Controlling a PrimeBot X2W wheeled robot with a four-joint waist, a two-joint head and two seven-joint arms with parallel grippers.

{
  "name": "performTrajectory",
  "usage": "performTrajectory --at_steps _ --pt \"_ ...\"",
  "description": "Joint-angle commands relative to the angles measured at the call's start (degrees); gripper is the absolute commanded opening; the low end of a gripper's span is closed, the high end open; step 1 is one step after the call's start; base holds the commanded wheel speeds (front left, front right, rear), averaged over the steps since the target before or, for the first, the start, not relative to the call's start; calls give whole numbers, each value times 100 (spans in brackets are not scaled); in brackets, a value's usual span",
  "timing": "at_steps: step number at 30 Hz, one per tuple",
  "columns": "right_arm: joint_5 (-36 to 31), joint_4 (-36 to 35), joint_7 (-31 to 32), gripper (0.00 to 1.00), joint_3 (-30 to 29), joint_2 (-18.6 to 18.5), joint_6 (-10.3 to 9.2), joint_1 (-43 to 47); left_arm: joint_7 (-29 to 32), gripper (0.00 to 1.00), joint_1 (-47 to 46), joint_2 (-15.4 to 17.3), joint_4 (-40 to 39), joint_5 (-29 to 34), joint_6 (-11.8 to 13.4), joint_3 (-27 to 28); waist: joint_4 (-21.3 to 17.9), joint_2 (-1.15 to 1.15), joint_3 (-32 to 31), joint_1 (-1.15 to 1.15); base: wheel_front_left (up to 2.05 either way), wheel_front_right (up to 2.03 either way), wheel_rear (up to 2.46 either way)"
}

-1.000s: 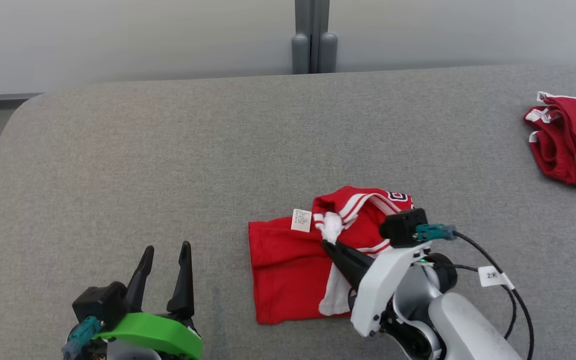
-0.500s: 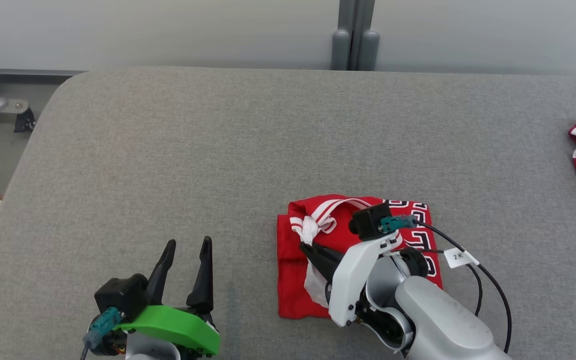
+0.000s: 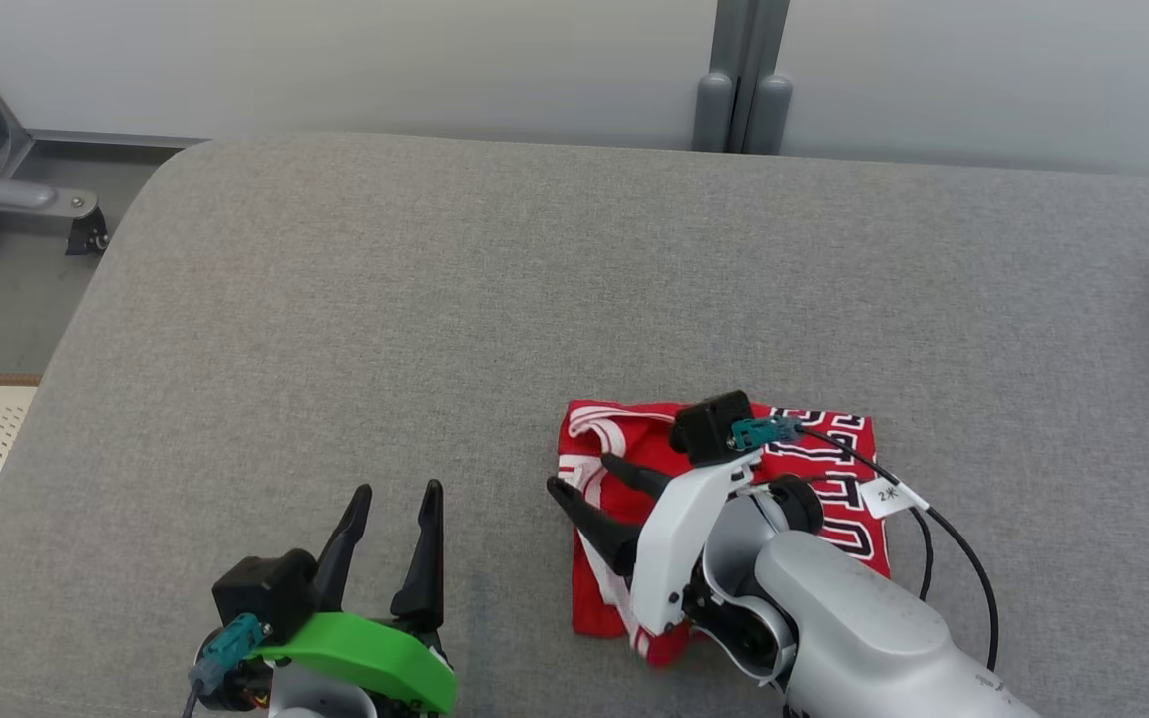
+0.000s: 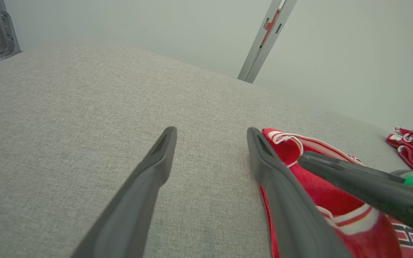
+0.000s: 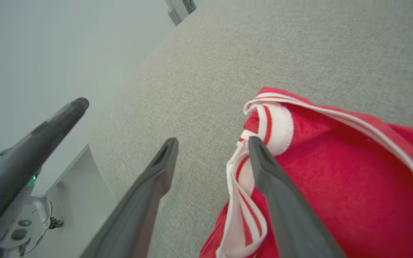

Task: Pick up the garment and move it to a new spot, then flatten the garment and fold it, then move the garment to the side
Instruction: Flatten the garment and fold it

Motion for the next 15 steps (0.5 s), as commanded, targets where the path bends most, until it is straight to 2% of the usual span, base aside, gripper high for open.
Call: performTrajectory --at_steps 1,7,15 --pt "35 7 -72 100 37 -13 -2 -93 -24 100 -69 6 15 28 -35 1 -40 0 -21 0 0 0 0" --pt "-67 -122 -484 100 -73 -16 -2 -241 -29 100 -7 34 -22 21 16 -16 -247 0 -64 0 0 0 0" --pt "-937 88 -1111 100 -1089 -14 -2 -204 -12 100 27 82 -82 47 55 -42 -530 0 -113 0 0 0 0"
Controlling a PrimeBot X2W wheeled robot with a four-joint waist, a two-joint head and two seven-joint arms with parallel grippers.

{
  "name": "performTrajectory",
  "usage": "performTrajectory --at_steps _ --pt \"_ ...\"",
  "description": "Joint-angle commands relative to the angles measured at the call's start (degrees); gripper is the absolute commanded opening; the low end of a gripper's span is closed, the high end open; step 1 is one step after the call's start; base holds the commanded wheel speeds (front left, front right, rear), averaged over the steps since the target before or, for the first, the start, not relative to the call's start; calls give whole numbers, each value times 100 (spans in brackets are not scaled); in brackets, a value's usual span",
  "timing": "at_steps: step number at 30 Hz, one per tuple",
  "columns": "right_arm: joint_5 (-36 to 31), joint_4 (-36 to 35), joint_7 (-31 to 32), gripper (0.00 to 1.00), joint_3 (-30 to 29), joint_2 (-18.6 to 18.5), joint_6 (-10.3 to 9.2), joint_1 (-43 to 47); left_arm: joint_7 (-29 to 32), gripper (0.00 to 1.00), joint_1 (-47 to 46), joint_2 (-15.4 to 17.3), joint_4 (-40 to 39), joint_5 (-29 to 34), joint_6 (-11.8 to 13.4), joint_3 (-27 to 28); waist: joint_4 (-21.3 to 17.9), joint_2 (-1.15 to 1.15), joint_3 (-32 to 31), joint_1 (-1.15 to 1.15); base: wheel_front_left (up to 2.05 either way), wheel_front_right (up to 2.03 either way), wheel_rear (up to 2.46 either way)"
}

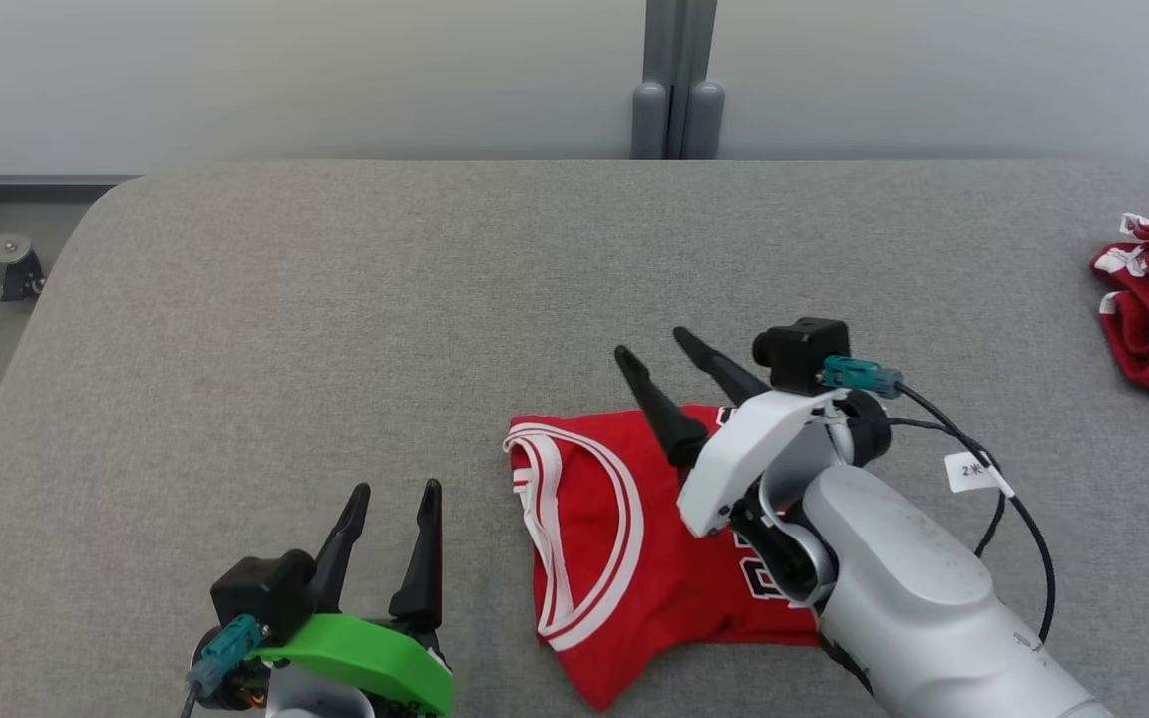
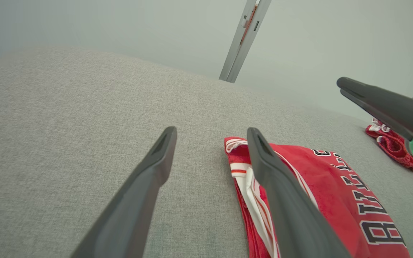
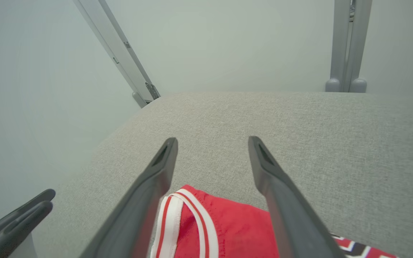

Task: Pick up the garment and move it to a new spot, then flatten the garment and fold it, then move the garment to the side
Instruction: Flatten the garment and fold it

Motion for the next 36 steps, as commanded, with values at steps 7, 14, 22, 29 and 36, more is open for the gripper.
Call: performTrajectory --at_steps 7,14,22,29,36 --pt "-797 -116 -165 100 -921 -87 -2 503 -13 100 5 23 21 23 27 -40 -215 0 -58 0 0 0 0" --pt "-1355 -694 -74 100 -1240 -74 -2 1316 -34 100 78 41 27 3 31 -53 -274 0 -72 0 0 0 0" --pt "-1557 -831 157 0 -587 -34 -2 1969 -28 100 85 73 33 -18 22 -84 -180 0 -70 0 0 0 0" --pt "-1525 -490 304 0 247 -20 -2 2047 5 100 71 95 5 -10 39 -123 -7 0 -63 0 0 0 0" --pt "-1173 -36 337 0 1057 -10 -2 1764 3 100 26 112 -8 -31 60 -122 130 0 -9 0 0 0 0"
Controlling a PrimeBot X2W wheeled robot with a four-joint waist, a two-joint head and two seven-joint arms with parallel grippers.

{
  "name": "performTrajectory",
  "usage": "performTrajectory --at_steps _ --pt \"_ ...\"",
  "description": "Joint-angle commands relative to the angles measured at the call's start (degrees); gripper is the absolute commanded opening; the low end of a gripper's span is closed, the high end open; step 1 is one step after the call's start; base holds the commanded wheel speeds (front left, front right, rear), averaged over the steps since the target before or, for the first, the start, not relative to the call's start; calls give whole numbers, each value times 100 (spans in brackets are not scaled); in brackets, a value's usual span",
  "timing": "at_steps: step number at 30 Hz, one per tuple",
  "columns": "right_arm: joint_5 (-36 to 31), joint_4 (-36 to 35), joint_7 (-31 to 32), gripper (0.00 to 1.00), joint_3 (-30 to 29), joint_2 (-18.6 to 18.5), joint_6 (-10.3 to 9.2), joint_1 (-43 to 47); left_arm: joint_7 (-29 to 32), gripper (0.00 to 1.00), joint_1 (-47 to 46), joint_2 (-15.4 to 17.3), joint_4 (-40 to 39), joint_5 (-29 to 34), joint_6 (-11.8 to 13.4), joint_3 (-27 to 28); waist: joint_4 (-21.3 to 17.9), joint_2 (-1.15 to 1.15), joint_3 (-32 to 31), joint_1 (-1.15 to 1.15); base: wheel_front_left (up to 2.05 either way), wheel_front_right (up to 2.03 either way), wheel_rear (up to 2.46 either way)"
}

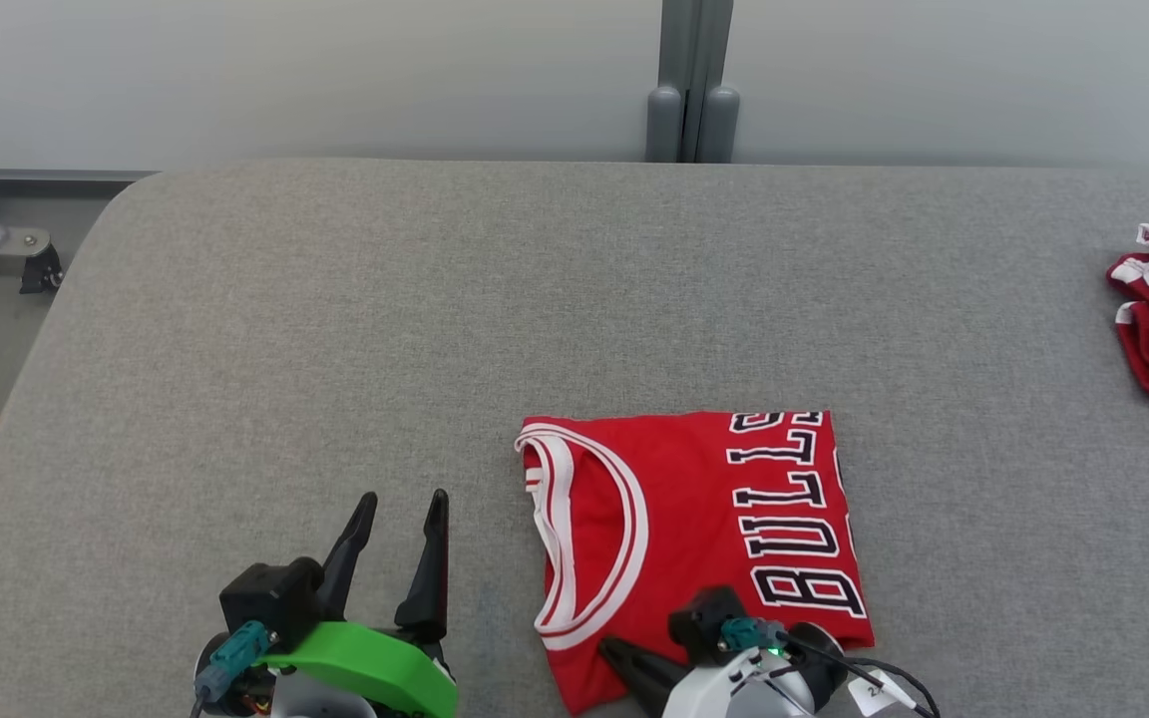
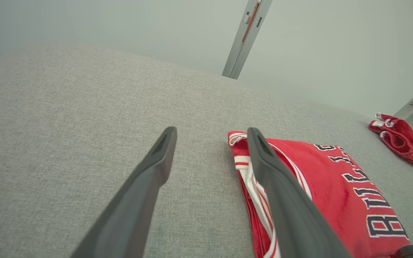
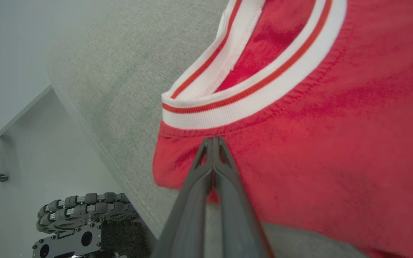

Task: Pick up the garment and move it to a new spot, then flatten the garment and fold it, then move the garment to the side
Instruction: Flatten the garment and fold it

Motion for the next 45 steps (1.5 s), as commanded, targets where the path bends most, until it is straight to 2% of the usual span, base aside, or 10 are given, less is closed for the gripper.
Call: performTrajectory --at_steps 1,9,14,18,19,20,21,33,39,45 --pt "114 82 16 0 146 0 -2 -100 -9 100 -13 43 -10 -34 32 18 31 0 30 0 0 0 0" --pt "655 419 -244 0 903 -1 -2 -563 -35 100 -78 50 -10 -53 47 41 40 0 108 0 0 0 0" --pt "883 369 -644 0 1040 -2 -2 -787 -58 100 -86 61 9 -63 63 69 -52 0 129 0 0 0 0" --pt "892 304 -925 37 762 -5 -2 -933 -63 100 -134 65 16 -51 57 61 -173 0 117 0 0 0 0" --pt "859 285 -984 57 596 -5 -2 -960 -68 100 -146 62 20 -42 56 54 -206 0 109 0 0 0 0" --pt "824 261 -1021 85 443 -5 -2 -968 -76 100 -158 62 24 -30 49 51 -236 0 101 0 0 0 0" --pt "766 226 -1058 100 239 -12 -2 -965 -83 100 -174 58 28 -12 39 47 -269 0 90 0 0 0 0" --pt "-616 -1015 -1106 100 -2543 -81 -2 -145 -220 100 -131 -117 213 137 8 348 -608 0 -21 0 0 0 0" --pt "-1026 -1616 -1108 100 -3287 -25 -2 366 -217 100 116 -219 61 503 34 783 -702 0 -90 0 0 0 0" --pt "-1054 -1996 -1108 100 -3580 3 -2 740 -218 100 496 -327 -68 824 -40 1128 -720 0 -200 0 0 0 0"
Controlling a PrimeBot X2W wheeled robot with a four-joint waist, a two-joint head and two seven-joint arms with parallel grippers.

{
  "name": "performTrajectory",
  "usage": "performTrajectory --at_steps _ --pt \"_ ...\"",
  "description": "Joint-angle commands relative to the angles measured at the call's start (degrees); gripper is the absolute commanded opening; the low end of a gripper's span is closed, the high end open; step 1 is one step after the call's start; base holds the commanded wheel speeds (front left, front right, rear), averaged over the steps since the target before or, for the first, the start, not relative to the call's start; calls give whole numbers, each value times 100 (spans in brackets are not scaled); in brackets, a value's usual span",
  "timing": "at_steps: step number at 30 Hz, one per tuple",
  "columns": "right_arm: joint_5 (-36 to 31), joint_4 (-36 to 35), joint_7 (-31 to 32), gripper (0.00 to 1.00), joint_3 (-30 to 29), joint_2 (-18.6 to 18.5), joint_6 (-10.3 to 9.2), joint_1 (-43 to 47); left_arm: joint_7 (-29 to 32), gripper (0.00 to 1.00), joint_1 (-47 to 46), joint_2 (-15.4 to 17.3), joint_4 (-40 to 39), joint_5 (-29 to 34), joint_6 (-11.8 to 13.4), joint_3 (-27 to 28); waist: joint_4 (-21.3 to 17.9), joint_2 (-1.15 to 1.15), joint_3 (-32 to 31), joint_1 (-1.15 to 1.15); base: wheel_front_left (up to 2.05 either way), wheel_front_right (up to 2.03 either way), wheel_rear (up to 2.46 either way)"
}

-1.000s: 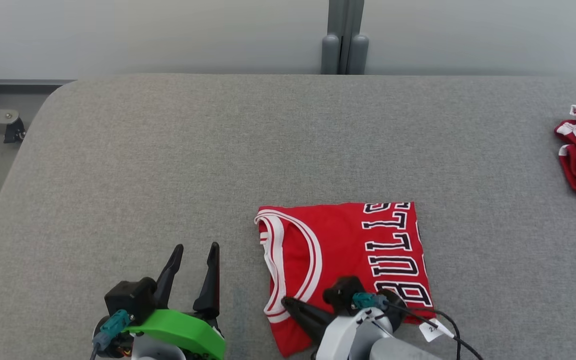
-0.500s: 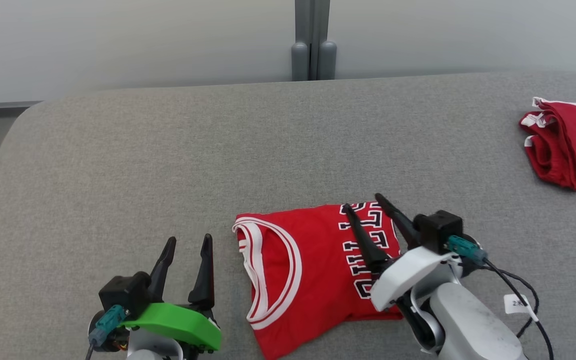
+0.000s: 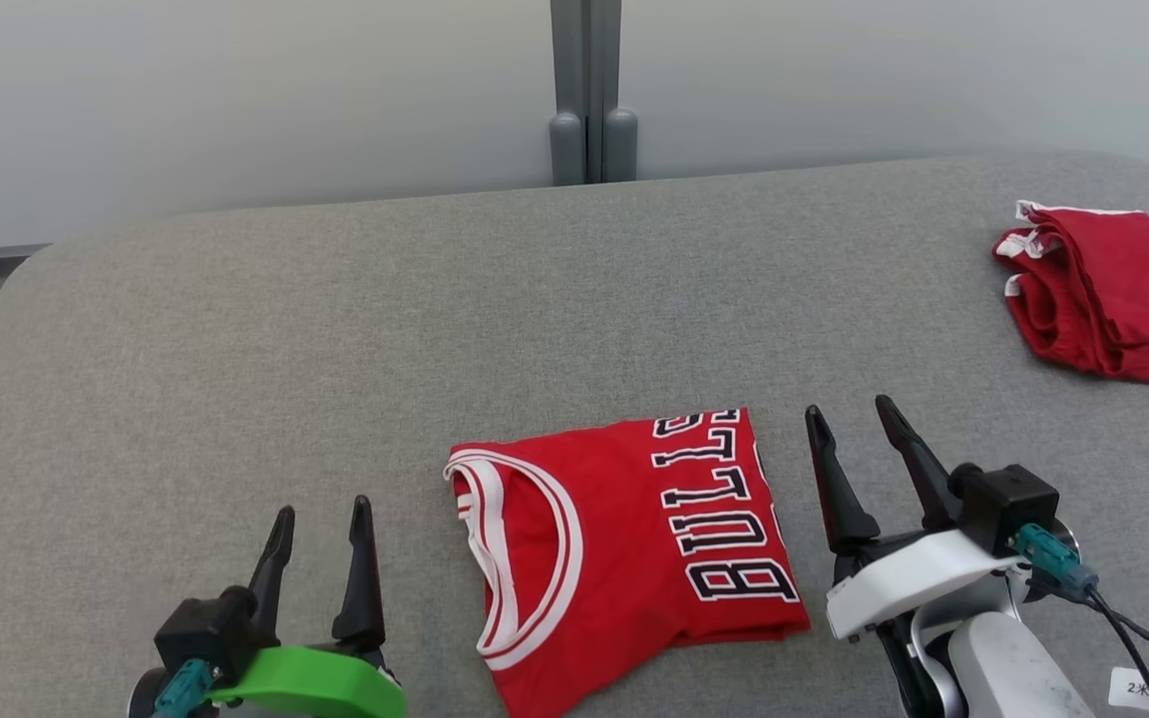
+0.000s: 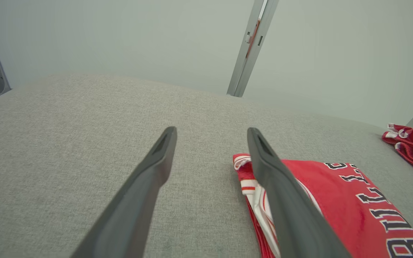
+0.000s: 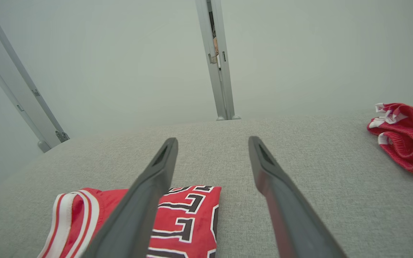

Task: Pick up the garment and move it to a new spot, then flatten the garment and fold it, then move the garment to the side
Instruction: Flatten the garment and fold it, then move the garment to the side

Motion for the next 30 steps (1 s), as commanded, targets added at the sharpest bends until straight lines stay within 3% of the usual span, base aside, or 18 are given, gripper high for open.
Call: performTrajectory --at_steps 1,30 --pt "39 -65 -12 100 -10 4 -2 110 -13 100 130 -8 -35 74 -34 90 -1 0 -42 0 0 0 0" --pt "-194 55 -2 100 -180 3 -2 290 -15 100 397 -351 7 555 -381 532 69 0 -170 0 0 0 0"
